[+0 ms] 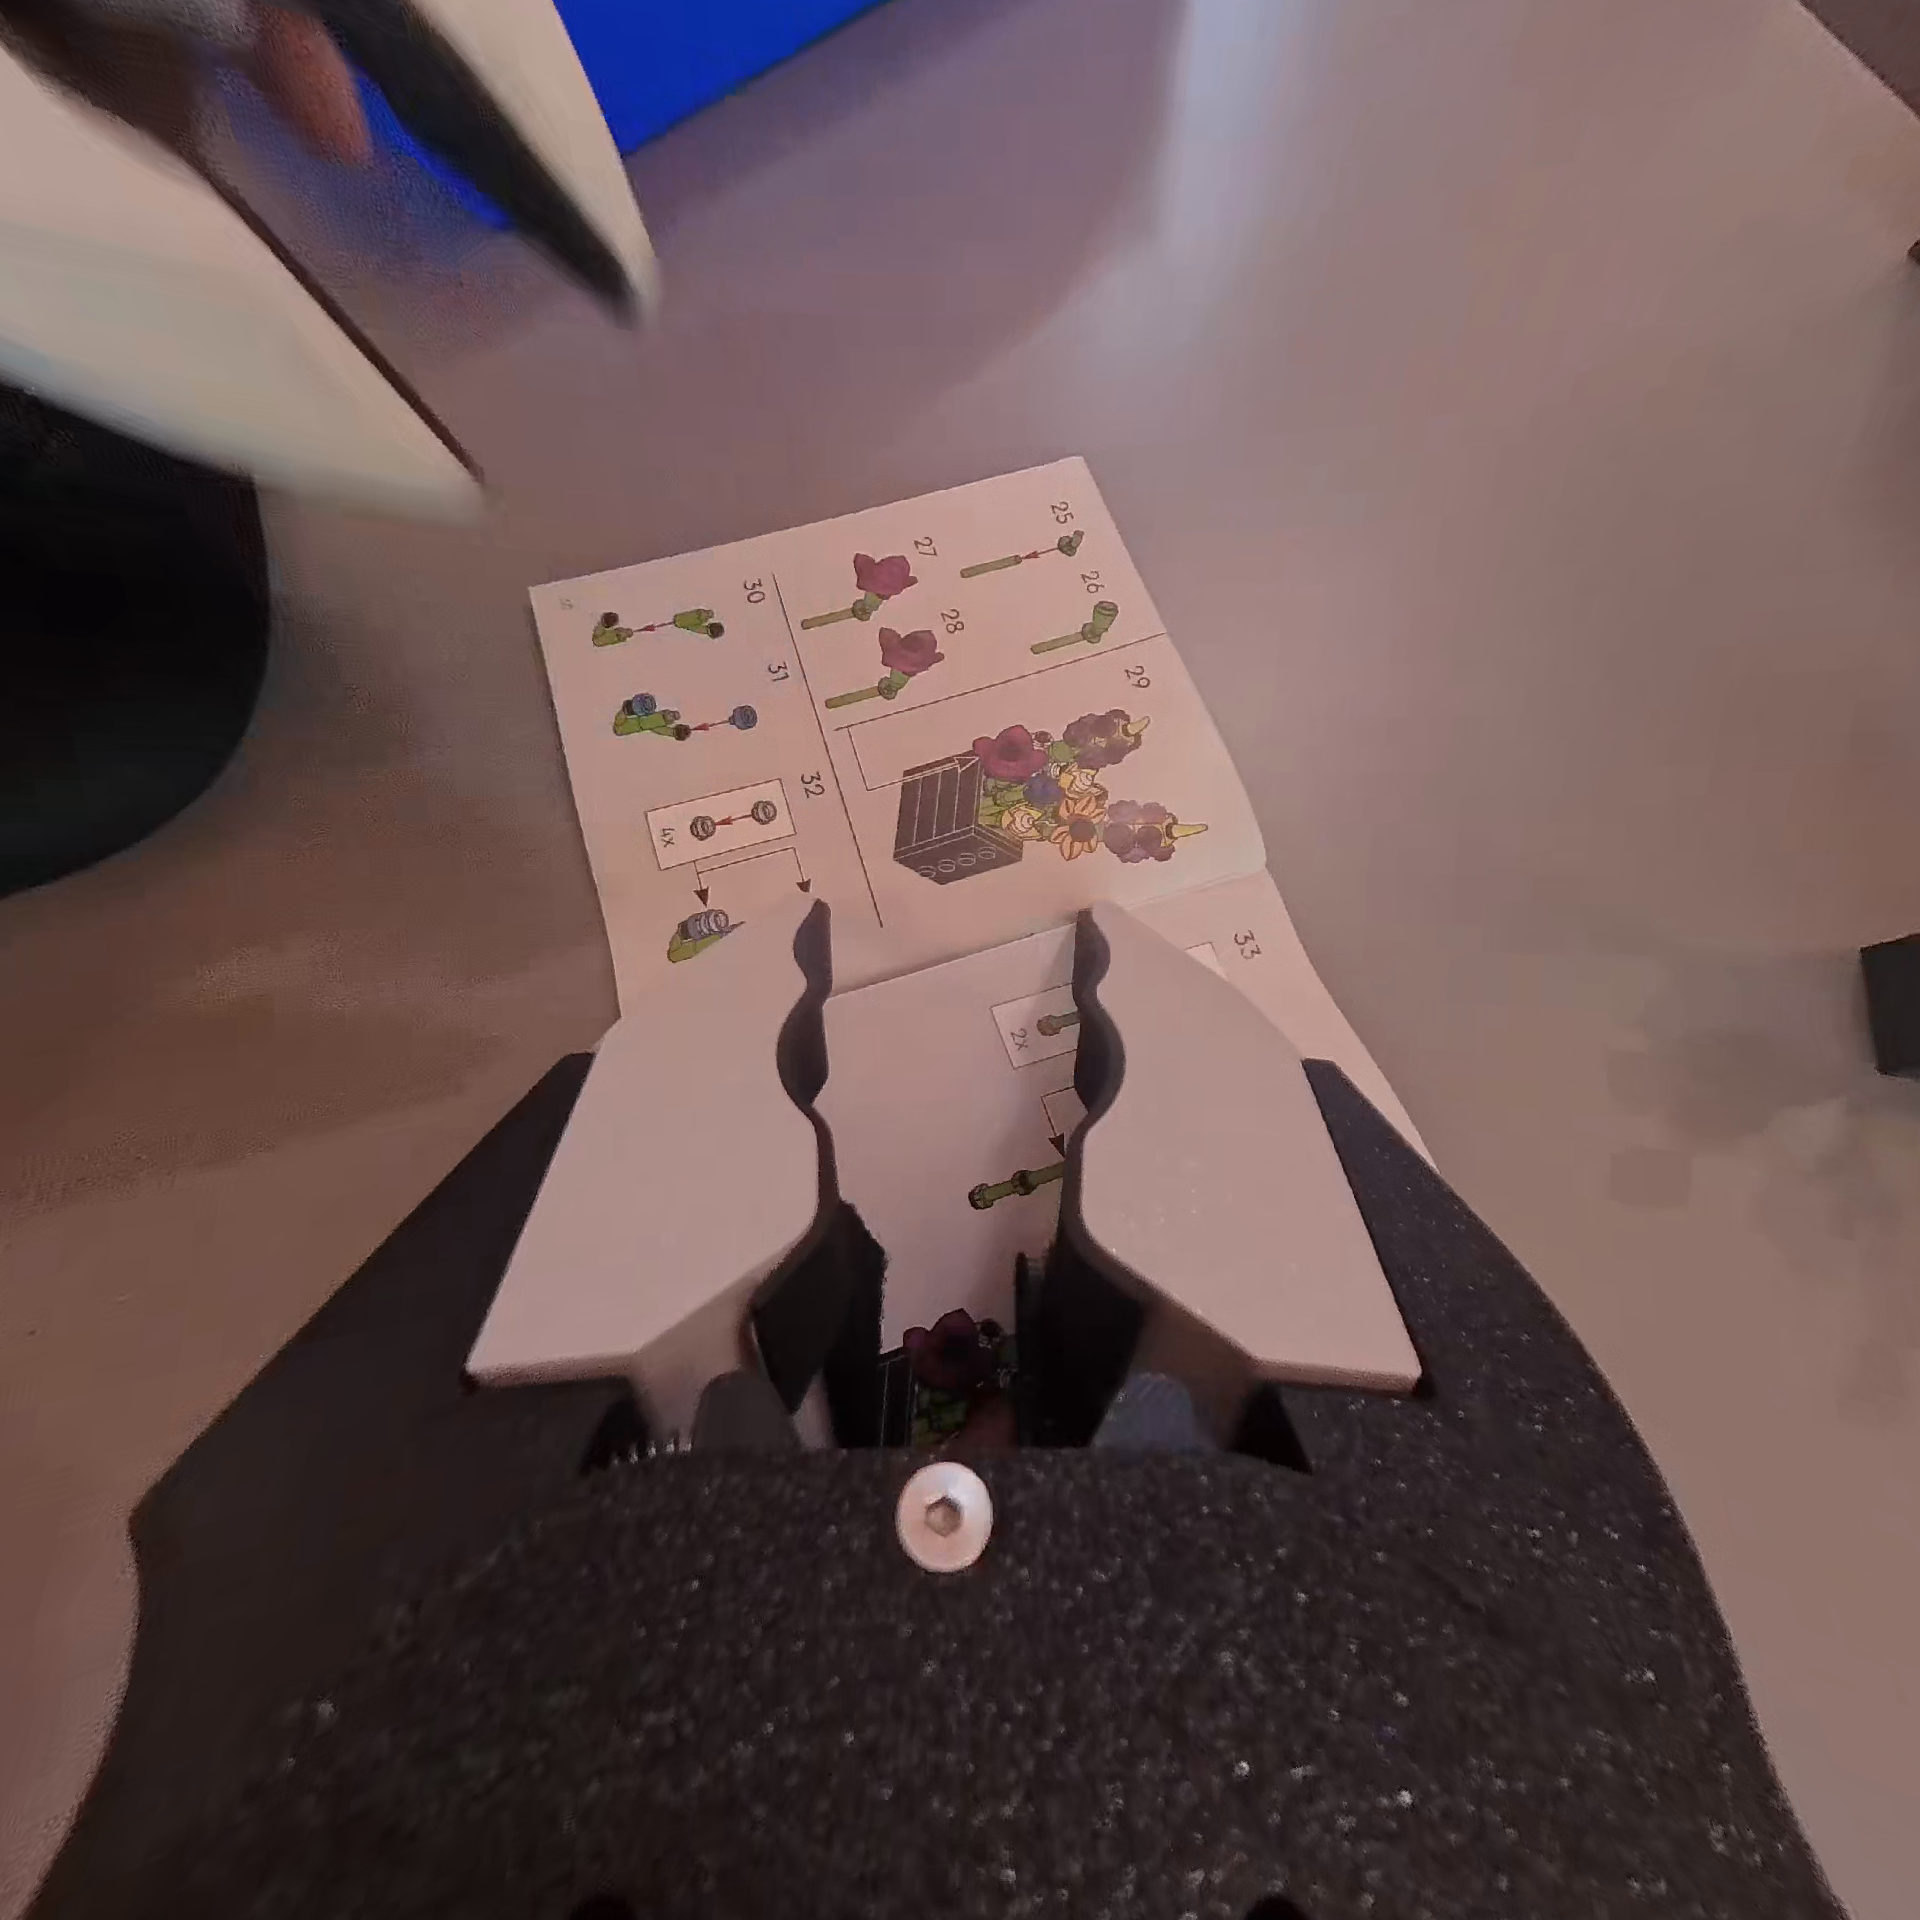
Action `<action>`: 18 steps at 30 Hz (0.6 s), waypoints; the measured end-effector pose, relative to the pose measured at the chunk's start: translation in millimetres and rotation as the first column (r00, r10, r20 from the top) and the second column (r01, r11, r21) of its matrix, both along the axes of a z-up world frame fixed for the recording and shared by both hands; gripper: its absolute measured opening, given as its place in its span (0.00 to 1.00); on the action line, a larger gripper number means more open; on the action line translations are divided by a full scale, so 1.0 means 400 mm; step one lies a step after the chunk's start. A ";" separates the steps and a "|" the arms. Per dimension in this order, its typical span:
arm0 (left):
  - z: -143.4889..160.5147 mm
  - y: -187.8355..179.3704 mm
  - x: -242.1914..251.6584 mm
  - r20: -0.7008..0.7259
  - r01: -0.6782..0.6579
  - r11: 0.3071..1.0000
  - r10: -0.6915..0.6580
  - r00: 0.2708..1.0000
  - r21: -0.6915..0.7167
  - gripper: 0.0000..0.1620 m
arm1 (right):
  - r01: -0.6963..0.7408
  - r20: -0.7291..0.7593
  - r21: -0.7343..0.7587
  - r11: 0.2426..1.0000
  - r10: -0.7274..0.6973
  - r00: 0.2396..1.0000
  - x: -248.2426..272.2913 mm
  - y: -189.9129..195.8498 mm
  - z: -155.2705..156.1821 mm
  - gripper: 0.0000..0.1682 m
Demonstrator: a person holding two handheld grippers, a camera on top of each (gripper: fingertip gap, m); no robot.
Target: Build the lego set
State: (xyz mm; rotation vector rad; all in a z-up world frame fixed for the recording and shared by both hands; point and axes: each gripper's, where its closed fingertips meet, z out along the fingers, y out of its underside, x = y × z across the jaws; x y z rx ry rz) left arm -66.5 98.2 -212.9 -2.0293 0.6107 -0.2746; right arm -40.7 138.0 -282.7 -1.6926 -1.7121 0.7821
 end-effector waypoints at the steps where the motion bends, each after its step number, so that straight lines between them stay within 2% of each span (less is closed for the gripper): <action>1: 0.042 -0.015 -0.013 0.005 0.001 1.000 -0.002 1.000 0.022 0.17 | -0.013 0.002 -0.004 1.000 0.013 1.000 -0.001 0.000 0.000 0.27; 3: 0.116 -0.043 -0.074 -0.068 -0.037 0.997 0.041 0.997 0.061 0.20 | -0.041 0.006 -0.011 0.999 0.041 0.999 -0.003 -0.001 0.000 0.27; 5: 0.158 -0.065 -0.164 -0.163 -0.116 0.990 0.127 0.978 0.076 0.21 | -0.058 0.017 -0.022 0.998 0.058 0.998 -0.004 -0.001 -0.001 0.27; 8: 0.128 -0.093 -0.302 -0.235 -0.260 0.963 0.238 0.942 -0.068 0.22 | -0.075 0.077 -0.024 0.997 0.076 0.994 -0.004 -0.001 -0.002 0.27; 10: 0.088 -0.099 -0.368 -0.210 -0.345 0.922 0.308 0.928 -0.173 0.22 | -0.089 0.123 -0.019 0.996 0.091 0.988 -0.005 -0.001 -0.002 0.27; 12: 0.065 -0.102 -0.374 -0.116 -0.328 0.913 0.308 0.944 -0.244 0.26 | -0.094 0.135 -0.022 0.995 0.096 0.986 -0.005 -0.001 -0.002 0.27; 15: 0.060 -0.100 -0.382 -0.059 -0.312 0.922 0.306 0.950 -0.229 0.31 | -0.085 0.096 -0.022 0.996 0.086 0.992 -0.006 -0.001 -0.001 0.27; 18: 0.051 -0.102 -0.367 -0.016 -0.264 0.930 0.269 0.963 -0.256 0.30 | -0.096 0.049 -0.022 0.995 0.097 0.994 -0.006 0.001 0.000 0.27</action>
